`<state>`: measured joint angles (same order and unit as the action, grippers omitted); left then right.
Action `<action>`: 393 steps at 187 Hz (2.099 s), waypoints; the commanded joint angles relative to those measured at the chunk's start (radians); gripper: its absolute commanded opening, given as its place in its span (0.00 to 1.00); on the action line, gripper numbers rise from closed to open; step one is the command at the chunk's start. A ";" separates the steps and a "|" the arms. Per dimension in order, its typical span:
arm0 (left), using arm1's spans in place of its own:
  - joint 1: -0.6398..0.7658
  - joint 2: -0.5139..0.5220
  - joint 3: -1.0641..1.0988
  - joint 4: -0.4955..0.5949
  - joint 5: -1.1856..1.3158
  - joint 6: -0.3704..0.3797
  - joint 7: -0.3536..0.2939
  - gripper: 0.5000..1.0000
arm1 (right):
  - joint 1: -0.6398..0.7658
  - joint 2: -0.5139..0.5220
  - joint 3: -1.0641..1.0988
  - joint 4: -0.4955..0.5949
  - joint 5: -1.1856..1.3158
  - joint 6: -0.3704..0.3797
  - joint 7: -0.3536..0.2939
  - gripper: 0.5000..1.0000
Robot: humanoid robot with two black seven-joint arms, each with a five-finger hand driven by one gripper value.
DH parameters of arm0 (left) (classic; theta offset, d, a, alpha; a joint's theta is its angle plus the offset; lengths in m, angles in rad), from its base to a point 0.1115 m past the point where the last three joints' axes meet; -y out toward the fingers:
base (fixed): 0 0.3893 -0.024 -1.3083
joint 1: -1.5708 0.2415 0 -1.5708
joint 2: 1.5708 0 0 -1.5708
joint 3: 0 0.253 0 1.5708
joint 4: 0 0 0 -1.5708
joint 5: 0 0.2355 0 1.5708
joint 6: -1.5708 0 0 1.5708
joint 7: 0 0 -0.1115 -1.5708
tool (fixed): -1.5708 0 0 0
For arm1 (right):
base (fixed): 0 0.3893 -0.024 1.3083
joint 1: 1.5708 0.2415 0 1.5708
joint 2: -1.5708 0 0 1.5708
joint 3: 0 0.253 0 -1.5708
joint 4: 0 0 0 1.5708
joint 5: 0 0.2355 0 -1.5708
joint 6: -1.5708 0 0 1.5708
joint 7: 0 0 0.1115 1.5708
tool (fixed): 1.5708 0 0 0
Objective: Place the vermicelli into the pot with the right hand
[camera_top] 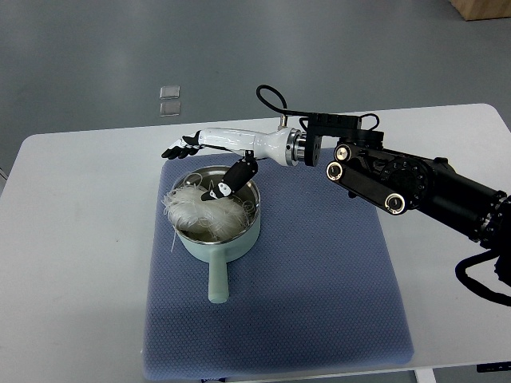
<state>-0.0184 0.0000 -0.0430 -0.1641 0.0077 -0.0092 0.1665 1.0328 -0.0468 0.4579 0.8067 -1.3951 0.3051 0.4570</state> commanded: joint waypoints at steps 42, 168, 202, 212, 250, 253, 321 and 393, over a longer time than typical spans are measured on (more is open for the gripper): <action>0.000 0.000 0.000 0.000 0.000 0.000 -0.001 1.00 | 0.003 -0.024 0.031 0.008 0.014 0.009 0.006 0.83; 0.000 0.000 -0.002 0.001 0.000 0.000 -0.001 1.00 | -0.194 -0.025 0.429 -0.155 0.662 -0.242 -0.006 0.85; 0.000 0.000 -0.002 0.000 0.000 0.000 0.001 1.00 | -0.191 -0.018 0.415 -0.290 0.883 -0.314 -0.014 0.85; 0.000 0.000 -0.002 0.001 0.000 0.000 -0.001 1.00 | -0.192 -0.018 0.420 -0.308 0.933 -0.320 -0.034 0.85; 0.000 0.000 0.000 0.000 0.000 0.000 0.001 1.00 | -0.221 -0.019 0.417 -0.316 1.127 -0.322 -0.092 0.85; 0.000 0.000 -0.002 0.000 0.000 0.000 -0.001 1.00 | -0.223 -0.019 0.417 -0.316 1.128 -0.319 -0.089 0.85; 0.000 0.000 -0.002 0.000 0.000 0.000 0.001 1.00 | -0.272 -0.001 0.389 -0.314 1.119 -0.297 0.008 0.85; 0.000 0.000 -0.002 0.000 0.000 0.000 0.001 1.00 | -0.281 0.001 0.378 -0.308 1.120 -0.304 0.011 0.86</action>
<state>-0.0184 0.0000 -0.0433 -0.1638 0.0077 -0.0092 0.1667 0.7524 -0.0461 0.8346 0.4968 -0.2749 0.0052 0.4670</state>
